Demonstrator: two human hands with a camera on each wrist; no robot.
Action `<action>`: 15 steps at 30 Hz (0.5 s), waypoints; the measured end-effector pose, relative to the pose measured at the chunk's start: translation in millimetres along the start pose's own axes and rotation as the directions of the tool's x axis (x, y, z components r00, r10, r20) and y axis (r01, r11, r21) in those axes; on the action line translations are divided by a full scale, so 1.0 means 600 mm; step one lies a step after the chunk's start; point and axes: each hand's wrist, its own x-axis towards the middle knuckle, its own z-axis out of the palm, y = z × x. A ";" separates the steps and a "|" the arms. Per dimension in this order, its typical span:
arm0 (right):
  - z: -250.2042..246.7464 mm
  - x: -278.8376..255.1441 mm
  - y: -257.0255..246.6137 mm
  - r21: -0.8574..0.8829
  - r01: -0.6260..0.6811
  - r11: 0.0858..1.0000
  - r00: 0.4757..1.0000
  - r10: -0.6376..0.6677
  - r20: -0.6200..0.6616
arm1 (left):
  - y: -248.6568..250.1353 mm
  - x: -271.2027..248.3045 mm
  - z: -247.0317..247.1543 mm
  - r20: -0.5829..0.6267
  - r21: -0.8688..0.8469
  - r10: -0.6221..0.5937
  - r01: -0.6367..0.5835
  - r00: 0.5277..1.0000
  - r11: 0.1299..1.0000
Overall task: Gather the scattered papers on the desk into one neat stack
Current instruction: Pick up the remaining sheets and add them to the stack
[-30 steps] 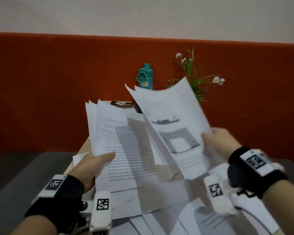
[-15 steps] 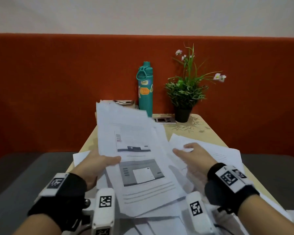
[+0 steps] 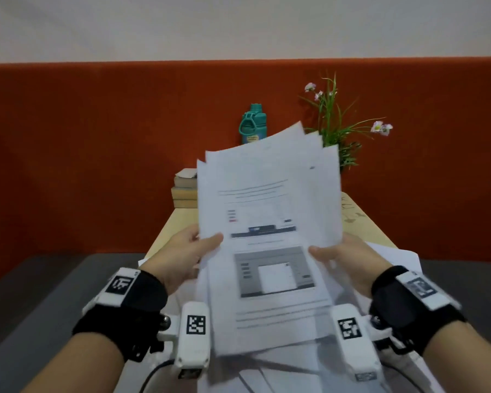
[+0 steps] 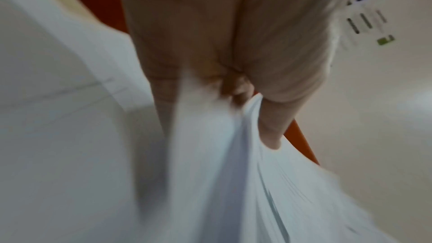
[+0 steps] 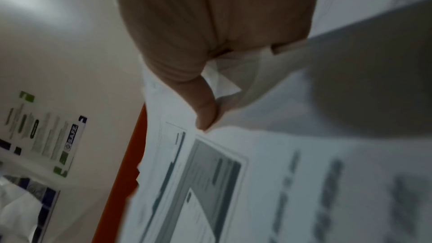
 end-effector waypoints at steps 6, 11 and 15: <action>-0.089 0.004 -0.004 -0.047 0.063 0.997 0.959 -0.074 -0.273 | -0.021 0.041 -0.104 -0.312 0.793 -0.171 0.355 0.935 0.495; -0.111 -0.001 0.007 0.015 0.024 1.000 0.953 -0.018 -0.303 | -0.064 0.043 -0.097 -0.378 0.870 -0.256 0.436 0.890 0.231; -0.115 -0.002 0.013 0.039 0.025 0.999 0.962 -0.014 -0.274 | -0.079 0.068 -0.095 -0.136 0.940 -0.158 0.178 0.978 0.291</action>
